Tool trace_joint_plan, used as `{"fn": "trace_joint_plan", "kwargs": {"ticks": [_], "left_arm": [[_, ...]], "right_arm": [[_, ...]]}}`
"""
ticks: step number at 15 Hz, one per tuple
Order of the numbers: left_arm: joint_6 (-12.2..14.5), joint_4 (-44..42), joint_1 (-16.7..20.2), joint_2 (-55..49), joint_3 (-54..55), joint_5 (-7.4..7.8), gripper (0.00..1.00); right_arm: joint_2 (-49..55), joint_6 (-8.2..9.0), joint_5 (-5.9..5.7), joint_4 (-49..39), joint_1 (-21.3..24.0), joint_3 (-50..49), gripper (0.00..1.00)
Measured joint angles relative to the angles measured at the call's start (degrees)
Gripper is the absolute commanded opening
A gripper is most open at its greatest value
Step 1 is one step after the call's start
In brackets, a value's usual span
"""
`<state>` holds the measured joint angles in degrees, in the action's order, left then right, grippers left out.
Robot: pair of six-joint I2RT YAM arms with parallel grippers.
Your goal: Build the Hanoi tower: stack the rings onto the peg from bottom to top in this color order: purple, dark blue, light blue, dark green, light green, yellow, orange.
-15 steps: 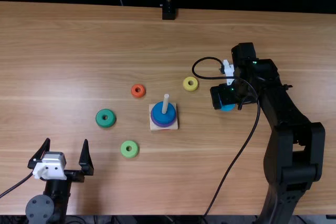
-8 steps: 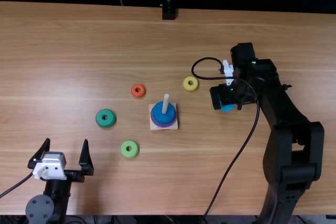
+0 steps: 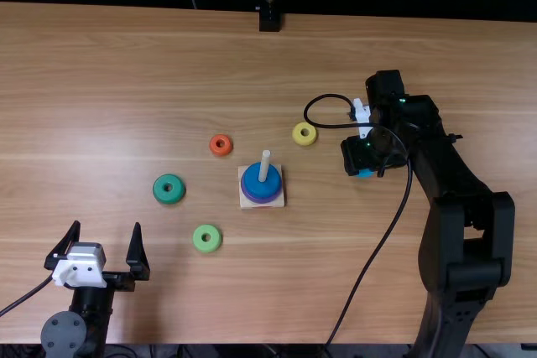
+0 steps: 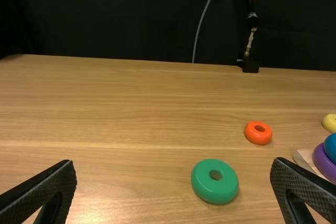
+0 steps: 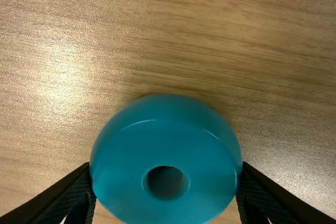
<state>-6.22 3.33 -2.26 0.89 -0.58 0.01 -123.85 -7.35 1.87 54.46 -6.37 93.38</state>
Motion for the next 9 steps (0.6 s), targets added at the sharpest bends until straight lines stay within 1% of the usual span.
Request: {"fn": "trace_joint_plan", "kwargs": {"ticks": [7,9], "left_arm": [[0.02,0.00,0.00,0.00,0.00,0.02,1.00],[0.02,0.00,0.00,0.00,0.00,0.02,1.00]], "right_arm": [[0.00,0.04,-0.02,0.50,-0.20,0.04,0.00],[0.00,0.00,0.00,5.18,-1.62,1.07,0.00]]}}
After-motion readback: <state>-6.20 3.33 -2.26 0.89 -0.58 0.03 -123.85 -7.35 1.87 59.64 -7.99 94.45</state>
